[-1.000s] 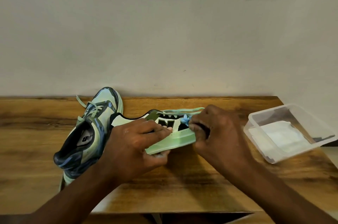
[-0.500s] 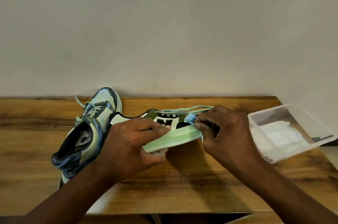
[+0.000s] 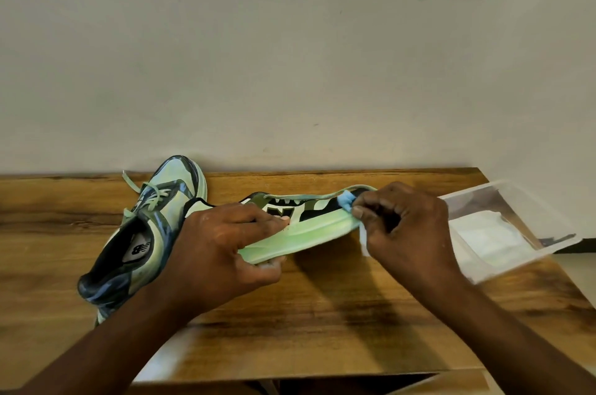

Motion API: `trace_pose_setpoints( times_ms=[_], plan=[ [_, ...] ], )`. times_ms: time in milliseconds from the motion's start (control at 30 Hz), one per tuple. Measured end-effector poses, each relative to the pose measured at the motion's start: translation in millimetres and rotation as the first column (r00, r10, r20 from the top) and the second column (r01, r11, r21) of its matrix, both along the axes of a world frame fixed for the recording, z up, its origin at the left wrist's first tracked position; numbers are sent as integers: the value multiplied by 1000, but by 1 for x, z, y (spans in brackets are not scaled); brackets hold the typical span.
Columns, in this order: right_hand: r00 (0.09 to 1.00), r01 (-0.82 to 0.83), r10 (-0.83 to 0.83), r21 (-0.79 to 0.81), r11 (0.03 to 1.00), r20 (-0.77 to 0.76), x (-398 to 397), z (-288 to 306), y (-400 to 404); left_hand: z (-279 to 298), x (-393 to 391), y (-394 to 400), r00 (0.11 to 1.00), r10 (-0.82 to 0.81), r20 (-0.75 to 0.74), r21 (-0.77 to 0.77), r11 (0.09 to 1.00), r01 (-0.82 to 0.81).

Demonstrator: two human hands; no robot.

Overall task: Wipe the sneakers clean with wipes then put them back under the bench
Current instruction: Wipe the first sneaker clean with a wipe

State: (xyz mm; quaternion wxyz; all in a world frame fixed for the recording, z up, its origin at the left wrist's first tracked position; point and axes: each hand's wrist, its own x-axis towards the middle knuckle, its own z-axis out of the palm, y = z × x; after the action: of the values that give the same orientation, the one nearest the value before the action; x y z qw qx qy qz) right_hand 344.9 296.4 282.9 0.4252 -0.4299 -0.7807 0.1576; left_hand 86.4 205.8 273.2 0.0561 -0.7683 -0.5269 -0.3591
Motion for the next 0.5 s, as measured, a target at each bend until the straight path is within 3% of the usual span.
trace_pose_setpoints(
  times_ms=[167, 400, 500],
  plan=[
    [974, 181, -195, -123, 976, -116, 8, -3, 26, 0, 1, -1, 1000, -8, -13, -4, 1000, 8],
    [996, -90, 90, 3, 996, 16, -1, -2, 1, 3, -1, 2, 999, -7, 41, -18, 1000, 8],
    [997, -29, 23, -82, 996, -75, 16, -1, 23, 4, -2, 4, 999, -19, 39, -23, 1000, 20]
  ],
)
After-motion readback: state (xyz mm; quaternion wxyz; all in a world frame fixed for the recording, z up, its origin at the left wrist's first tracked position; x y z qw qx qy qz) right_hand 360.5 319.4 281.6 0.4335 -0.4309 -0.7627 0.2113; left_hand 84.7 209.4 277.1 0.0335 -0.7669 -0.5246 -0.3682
